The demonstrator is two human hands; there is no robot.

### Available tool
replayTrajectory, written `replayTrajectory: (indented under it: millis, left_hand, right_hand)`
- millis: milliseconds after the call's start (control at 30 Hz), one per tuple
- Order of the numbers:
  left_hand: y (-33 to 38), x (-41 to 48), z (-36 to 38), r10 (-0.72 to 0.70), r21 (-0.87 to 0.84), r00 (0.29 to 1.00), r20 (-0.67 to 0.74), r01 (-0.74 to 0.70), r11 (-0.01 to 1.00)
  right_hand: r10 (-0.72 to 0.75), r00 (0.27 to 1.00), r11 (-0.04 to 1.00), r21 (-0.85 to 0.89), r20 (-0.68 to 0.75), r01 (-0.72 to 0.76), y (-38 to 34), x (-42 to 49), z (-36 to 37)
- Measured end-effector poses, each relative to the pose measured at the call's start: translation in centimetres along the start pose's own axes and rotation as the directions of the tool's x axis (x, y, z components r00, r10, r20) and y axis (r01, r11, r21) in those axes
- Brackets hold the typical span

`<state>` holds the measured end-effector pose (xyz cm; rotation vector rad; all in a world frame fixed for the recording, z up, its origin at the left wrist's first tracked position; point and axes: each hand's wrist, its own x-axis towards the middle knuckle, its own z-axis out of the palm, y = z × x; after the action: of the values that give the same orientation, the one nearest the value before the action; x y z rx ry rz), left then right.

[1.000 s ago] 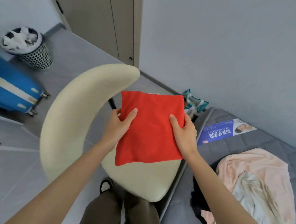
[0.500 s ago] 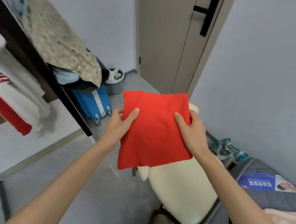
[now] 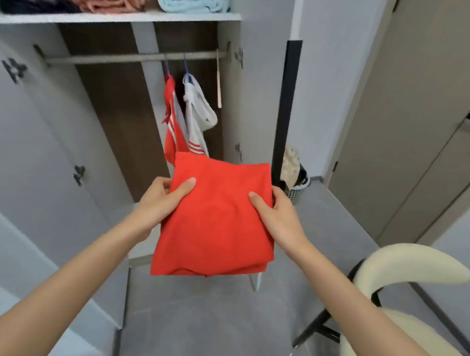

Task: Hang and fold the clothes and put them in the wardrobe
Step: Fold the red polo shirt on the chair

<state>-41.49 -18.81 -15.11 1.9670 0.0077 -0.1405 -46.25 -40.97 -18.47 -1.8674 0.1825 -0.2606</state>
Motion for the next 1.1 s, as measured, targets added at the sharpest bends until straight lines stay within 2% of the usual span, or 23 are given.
replayTrajectory:
  millis: [133, 267, 433, 700, 833, 967, 1100]
  left_hand:
    - [2.4, 1.4, -7.3, 0.047, -0.013, 0.988, -0.149, -0.049, 0.999]
    - [5.8, 4.5, -13.2, 0.076, -0.017, 0.960, -0.270, -0.084, 0.996]
    - [10.3, 10.0, -19.1, 0.101, -0.049, 0.919, -0.382, -0.129, 0.990]
    - [17.6, 20.6, -26.7, 0.189, -0.007, 0.836, -0.516, -0.224, 0.974]
    - [20.8, 25.6, -30.8, 0.199, 0.014, 0.799, -0.567, -0.232, 0.973]
    - [23.4, 30.6, -35.7, 0.233, 0.086, 0.775, -0.588, -0.226, 0.970]
    - [25.1, 36.1, -41.0, 0.230, 0.128, 0.749, -0.622, -0.193, 0.973]
  right_hand:
    - [-0.086, 0.989, 0.995, 0.066, 0.118, 0.078, -6.0, 4.2, 5.4]
    - [-0.209, 0.963, 0.977, 0.078, 0.168, 0.198, -12.3, 9.3, 9.0]
    - [-0.332, 0.927, 0.942, 0.098, 0.172, 0.320, -19.8, 16.7, 12.5]
    - [-0.480, 0.864, 0.876, 0.140, 0.153, 0.462, -29.8, 30.1, 17.9]
    - [-0.485, 0.856, 0.868, 0.214, 0.179, 0.448, -34.1, 36.4, 21.2]
    - [-0.417, 0.870, 0.876, 0.371, 0.262, 0.308, -37.6, 42.1, 25.4]
    - [-0.378, 0.863, 0.890, 0.388, 0.334, 0.240, -40.4, 47.1, 30.5]
